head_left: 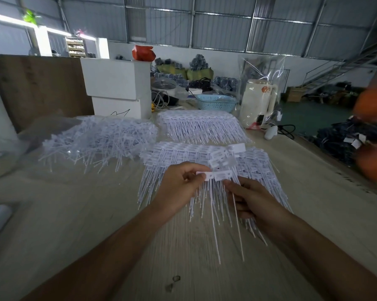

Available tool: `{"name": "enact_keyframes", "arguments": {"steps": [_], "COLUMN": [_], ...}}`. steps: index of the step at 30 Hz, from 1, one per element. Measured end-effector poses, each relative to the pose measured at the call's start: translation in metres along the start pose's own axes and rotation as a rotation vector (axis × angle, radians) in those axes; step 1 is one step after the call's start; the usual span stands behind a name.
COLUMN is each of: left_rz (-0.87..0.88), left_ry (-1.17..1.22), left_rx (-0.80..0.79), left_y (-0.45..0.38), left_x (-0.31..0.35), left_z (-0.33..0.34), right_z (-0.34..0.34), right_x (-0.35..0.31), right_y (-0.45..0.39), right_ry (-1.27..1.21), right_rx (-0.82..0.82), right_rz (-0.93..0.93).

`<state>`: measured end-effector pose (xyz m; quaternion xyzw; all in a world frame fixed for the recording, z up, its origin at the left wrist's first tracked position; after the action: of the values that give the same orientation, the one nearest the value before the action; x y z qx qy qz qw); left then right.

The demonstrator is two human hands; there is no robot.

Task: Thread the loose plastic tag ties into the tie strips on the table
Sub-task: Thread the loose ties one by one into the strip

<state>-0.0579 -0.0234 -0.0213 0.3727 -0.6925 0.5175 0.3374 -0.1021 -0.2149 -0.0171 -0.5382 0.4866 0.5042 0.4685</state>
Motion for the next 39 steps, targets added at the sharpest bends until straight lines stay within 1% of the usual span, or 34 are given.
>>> {"name": "enact_keyframes", "arguments": {"steps": [2,3,5,7,10,11,13,16,20,24,29,32,36,37,39], "left_rz": [0.151,0.181,0.166,0.103,-0.069,-0.103,-0.137,-0.164,-0.198,-0.229,-0.217,-0.210,-0.165,-0.180,-0.234], "left_ry": [-0.268,-0.332,-0.349,-0.237,0.152,0.246,0.339,0.356,0.391,0.467,0.585,0.546,0.350,0.313,0.323], "left_rx": [-0.004,-0.009,-0.005,0.013,0.021,0.021,-0.001,-0.029,0.044,0.166,0.213,0.193,0.183,0.152,0.012], "left_y": [0.001,0.001,0.000,0.001,0.003,0.004,0.007,0.009,0.007,0.005,0.004,0.005,0.002,0.002,0.003], "left_x": [0.000,0.001,0.001,0.001,0.005,0.008,0.012,0.012,0.011,0.012,0.010,0.010,0.012,0.011,0.011], "left_z": [-0.001,0.000,0.002,0.003,0.006,0.008,0.012,0.017,0.018,0.013,0.010,0.011,0.008,0.008,0.012], "right_z": [-0.001,0.000,0.000,0.001,0.003,0.005,0.007,0.012,0.017,0.018,0.021,0.025,0.025,0.024,0.027], "right_x": [-0.001,-0.001,0.000,0.003,0.008,0.009,0.010,0.009,0.009,0.010,0.012,0.015,0.013,0.012,0.012], "right_y": [0.000,0.001,0.000,0.000,0.000,0.000,0.001,0.002,0.002,0.003,0.004,0.006,0.005,0.005,0.007], "right_ry": [-0.025,-0.034,-0.039,-0.004,0.100,0.136,0.206,0.267,0.298,0.286,0.083,0.005,-0.088,-0.125,-0.125], "right_rx": [-0.048,-0.065,-0.086,-0.092,-0.085,-0.070,-0.027,-0.009,-0.013,-0.050,-0.162,-0.223,-0.154,-0.143,-0.169], "right_rz": [0.006,0.009,0.012,0.009,-0.023,-0.044,-0.099,-0.191,-0.251,-0.232,-0.116,-0.050,-0.038,-0.043,-0.064]}}
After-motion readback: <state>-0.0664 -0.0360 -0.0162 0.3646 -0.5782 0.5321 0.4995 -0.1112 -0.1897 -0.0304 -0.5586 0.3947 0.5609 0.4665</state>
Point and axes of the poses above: each hand's wrist, its own y-axis away from the middle knuckle, its own z-axis out of the palm, x = y × z, the point moved 1 cm from there along -y, towards the middle knuckle, and after that the axes turned 1 degree about -z, right-handed, at the moved point
